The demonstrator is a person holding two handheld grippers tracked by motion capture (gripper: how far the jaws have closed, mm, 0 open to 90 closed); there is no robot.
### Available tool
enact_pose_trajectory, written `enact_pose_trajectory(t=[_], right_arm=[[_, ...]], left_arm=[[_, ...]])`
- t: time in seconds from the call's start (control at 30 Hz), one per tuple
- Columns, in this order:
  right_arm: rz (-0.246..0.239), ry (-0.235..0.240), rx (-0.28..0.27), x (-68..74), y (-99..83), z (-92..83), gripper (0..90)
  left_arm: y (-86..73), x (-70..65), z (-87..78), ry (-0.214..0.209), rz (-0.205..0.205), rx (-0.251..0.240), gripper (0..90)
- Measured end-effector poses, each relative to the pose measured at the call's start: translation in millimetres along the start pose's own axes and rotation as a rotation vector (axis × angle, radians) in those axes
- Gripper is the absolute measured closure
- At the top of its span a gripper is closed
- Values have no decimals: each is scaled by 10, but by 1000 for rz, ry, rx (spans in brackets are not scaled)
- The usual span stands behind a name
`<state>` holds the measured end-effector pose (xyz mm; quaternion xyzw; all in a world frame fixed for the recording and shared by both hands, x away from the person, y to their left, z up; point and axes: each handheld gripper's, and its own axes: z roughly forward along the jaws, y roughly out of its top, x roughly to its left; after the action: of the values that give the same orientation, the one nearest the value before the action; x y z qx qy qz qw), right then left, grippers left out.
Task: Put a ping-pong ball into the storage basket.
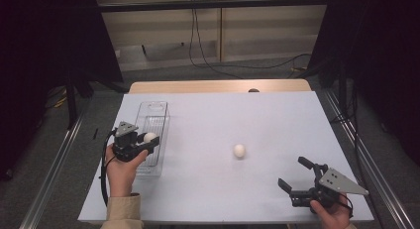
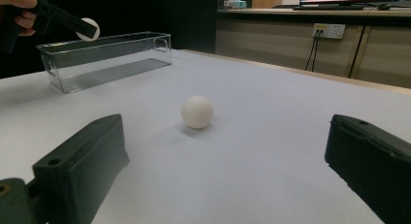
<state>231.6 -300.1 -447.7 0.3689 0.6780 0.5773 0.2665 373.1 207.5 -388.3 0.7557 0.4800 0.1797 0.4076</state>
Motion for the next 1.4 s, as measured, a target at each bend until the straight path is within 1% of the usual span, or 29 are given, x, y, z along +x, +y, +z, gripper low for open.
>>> enact_pose_trajectory(t=[0.13,0.2,0.8,0.93,1.03,1.07,1.27,1.4], right_arm=[[0,0,0,2,1,0,9],[0,0,0,2,1,1,9],[-1,1,-1,4,1,1,9],[-3,1,-2,2,2,0,9],[-3,1,-2,3,2,0,9],[-3,2,-2,3,2,1,8],[-4,1,-2,2,3,0,9],[0,1,-3,1,3,-2,9]], left_arm=[[-8,2,5,6,-6,-2,509],[-11,8,7,9,2,2,510],[-48,37,31,28,1,12,509],[-54,49,32,34,11,17,509],[-61,48,39,36,7,18,509],[-62,54,39,37,14,23,509],[-75,59,49,41,-1,18,507],[-79,68,47,44,1,20,507]])
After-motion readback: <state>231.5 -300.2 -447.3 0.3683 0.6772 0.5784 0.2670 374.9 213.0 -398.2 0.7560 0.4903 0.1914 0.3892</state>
